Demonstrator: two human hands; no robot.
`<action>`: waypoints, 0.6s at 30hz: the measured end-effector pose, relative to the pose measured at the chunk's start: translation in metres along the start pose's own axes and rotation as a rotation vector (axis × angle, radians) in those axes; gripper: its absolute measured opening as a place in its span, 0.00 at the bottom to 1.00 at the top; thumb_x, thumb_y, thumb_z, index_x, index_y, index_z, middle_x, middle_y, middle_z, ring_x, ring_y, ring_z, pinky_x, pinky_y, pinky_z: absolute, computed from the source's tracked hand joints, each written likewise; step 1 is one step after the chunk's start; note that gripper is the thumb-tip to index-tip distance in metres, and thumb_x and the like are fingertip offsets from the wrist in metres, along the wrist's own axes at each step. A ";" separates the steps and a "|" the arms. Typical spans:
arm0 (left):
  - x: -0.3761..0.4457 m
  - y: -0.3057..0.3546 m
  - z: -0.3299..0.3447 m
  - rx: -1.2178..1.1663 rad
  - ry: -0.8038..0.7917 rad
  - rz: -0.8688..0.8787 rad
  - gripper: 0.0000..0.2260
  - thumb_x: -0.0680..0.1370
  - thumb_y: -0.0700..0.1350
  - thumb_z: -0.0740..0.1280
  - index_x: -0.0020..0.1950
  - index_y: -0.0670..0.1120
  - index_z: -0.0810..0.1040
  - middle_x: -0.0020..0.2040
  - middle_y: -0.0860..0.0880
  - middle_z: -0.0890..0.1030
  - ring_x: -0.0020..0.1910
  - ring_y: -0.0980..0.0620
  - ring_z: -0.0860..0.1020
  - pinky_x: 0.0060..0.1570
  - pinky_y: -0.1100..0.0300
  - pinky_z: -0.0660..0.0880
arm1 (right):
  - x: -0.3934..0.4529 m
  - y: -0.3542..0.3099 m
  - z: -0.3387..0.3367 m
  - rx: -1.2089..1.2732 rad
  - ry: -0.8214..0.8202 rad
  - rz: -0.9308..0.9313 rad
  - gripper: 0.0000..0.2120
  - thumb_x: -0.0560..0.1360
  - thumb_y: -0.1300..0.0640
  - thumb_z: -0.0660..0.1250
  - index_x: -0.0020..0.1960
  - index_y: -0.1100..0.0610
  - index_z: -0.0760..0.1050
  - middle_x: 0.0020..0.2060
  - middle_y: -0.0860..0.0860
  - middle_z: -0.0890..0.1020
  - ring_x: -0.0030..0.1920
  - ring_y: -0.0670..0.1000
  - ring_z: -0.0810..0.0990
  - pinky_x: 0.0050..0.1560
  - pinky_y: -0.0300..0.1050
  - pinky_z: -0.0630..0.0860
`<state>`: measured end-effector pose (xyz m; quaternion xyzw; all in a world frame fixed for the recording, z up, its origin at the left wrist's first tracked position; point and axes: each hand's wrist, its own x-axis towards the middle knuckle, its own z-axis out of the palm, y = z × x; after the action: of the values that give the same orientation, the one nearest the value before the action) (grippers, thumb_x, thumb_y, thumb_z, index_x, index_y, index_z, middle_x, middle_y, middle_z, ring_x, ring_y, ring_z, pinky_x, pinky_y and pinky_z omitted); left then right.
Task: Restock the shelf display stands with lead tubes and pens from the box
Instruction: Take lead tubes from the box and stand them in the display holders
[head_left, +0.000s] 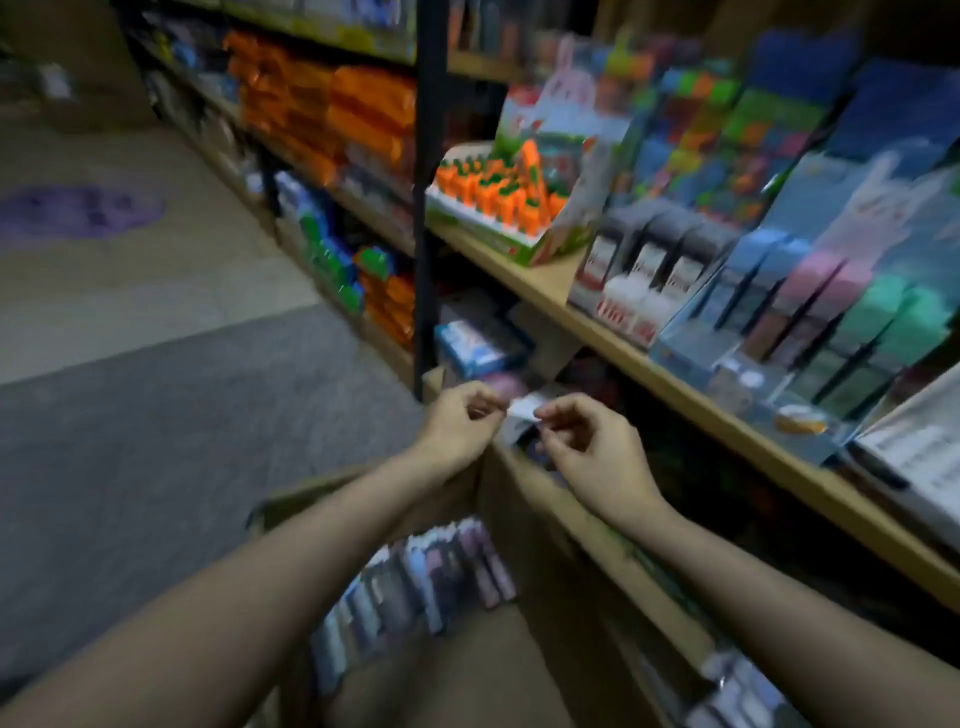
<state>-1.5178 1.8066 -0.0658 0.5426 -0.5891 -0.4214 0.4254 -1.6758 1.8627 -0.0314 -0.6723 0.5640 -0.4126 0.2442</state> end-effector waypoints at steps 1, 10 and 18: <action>-0.015 -0.022 -0.002 0.003 0.040 -0.094 0.05 0.75 0.31 0.68 0.45 0.40 0.79 0.37 0.48 0.78 0.34 0.60 0.76 0.41 0.69 0.72 | -0.009 0.012 0.017 0.008 -0.063 0.064 0.10 0.72 0.66 0.69 0.43 0.51 0.78 0.37 0.48 0.83 0.36 0.47 0.82 0.43 0.43 0.79; -0.133 -0.189 0.017 -0.054 0.484 -0.832 0.08 0.77 0.34 0.61 0.48 0.39 0.79 0.50 0.38 0.82 0.52 0.40 0.79 0.50 0.56 0.73 | -0.065 0.113 0.127 -0.150 -0.393 0.469 0.07 0.72 0.64 0.67 0.43 0.55 0.82 0.38 0.51 0.83 0.40 0.50 0.79 0.41 0.37 0.73; -0.133 -0.233 0.032 0.305 0.413 -0.827 0.16 0.75 0.45 0.71 0.61 0.47 0.74 0.61 0.49 0.72 0.63 0.47 0.71 0.61 0.54 0.72 | -0.077 0.167 0.181 -0.336 -0.576 0.513 0.17 0.72 0.59 0.73 0.60 0.57 0.78 0.48 0.53 0.82 0.47 0.50 0.79 0.48 0.36 0.72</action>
<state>-1.4770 1.9274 -0.3036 0.8596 -0.2823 -0.3476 0.2461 -1.6207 1.8706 -0.2834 -0.6283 0.6814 -0.0357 0.3737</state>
